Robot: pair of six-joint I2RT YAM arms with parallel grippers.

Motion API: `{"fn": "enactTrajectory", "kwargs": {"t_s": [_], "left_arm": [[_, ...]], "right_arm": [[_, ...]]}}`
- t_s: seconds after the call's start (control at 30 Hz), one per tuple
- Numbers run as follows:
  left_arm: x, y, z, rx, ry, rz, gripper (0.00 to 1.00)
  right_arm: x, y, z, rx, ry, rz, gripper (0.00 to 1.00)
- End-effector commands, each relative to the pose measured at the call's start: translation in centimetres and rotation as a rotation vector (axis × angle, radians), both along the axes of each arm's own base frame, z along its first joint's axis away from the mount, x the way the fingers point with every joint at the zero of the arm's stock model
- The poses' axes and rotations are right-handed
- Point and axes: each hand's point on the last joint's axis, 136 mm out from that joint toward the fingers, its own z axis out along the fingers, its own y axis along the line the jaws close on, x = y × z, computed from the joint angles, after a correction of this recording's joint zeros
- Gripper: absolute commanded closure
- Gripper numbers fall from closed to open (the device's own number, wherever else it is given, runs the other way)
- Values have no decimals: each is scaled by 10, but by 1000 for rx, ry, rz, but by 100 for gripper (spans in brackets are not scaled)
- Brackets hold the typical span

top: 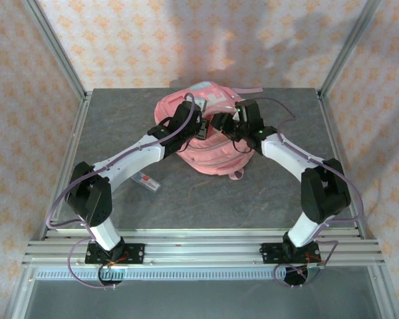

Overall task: Pack the student bag
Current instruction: Place the loose stationery in the student bag.

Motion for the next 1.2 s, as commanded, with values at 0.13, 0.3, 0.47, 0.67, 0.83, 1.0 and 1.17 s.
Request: {"fn": "enactTrajectory", "kwargs": {"t_s": [0.13, 0.3, 0.47, 0.67, 0.83, 1.0, 1.17], "left_arm": [[4, -7, 58, -118, -123, 9, 100], [6, -6, 59, -109, -121, 13, 100], [7, -7, 57, -111, -118, 15, 100], [5, -7, 60, -131, -118, 17, 100], [3, -7, 64, -140, -121, 12, 100], [1, -11, 64, -168, -112, 0, 100], [-3, -12, 54, -215, -93, 5, 100]], "right_arm": [[-6, 6, 15, 71, -82, 43, 43], [-17, -1, 6, 27, -87, 47, 36], [-19, -3, 8, 30, -105, 42, 39], [1, 3, 3, 50, -116, 20, 92], [16, 12, -17, 60, -61, 13, 93], [14, 50, 2, 215, -110, 123, 82], [3, 68, 25, 370, -179, 187, 68]]}}
